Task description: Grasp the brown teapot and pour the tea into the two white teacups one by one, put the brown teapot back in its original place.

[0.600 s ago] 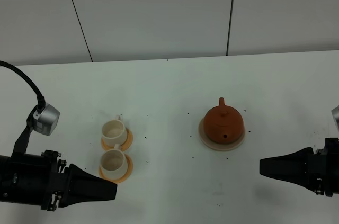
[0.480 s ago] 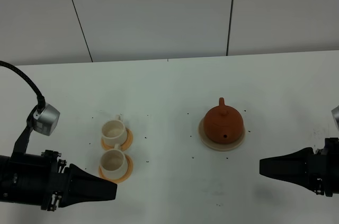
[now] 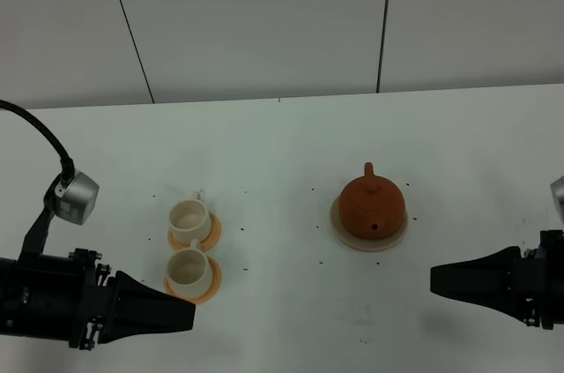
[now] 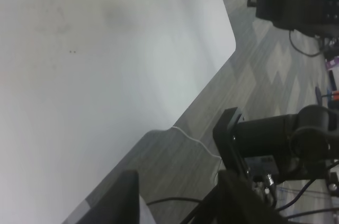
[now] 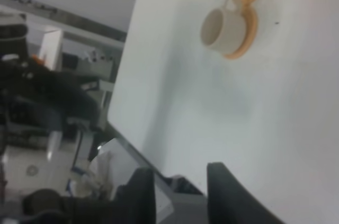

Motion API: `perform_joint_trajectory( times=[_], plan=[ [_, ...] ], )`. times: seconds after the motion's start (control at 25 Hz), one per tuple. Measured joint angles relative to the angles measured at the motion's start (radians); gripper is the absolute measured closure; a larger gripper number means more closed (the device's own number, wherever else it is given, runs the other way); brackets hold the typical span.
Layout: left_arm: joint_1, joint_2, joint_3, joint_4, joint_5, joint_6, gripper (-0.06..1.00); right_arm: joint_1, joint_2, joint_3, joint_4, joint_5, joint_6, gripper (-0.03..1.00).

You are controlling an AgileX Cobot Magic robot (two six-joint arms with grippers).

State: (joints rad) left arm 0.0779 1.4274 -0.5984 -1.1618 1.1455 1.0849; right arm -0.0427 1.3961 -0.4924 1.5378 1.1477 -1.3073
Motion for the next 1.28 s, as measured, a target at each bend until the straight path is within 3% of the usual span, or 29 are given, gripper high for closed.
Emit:
perform_joint_trajectory(
  times=[0.28,0.68,0.8,0.96,1.04,1.28],
  plan=[
    [0.0,0.0,0.0,-0.051,0.0,-0.002,0.56,0.0,0.0,0.0,-0.024,0.052,0.0,0.73],
    [0.0,-0.042,0.0,-0.051,0.012,0.002,0.57,0.0,0.0,0.0,-0.026,0.033,0.0,0.73],
    [0.0,-0.135,-0.015,-0.009,0.034,-0.02,0.57,0.0,0.0,-0.001,-0.026,0.03,0.0,0.73],
    [0.0,-0.323,-0.088,0.173,0.024,-0.196,0.57,0.0,0.0,-0.001,-0.026,0.03,0.0,0.73],
    [0.0,-0.423,-0.121,0.3,-0.003,-0.343,0.57,0.0,0.0,-0.001,-0.026,0.03,0.0,0.73],
    [0.0,-0.719,-0.137,0.787,-0.036,-0.744,0.57,0.0,0.0,-0.001,-0.026,0.028,0.0,0.73]
  ],
)
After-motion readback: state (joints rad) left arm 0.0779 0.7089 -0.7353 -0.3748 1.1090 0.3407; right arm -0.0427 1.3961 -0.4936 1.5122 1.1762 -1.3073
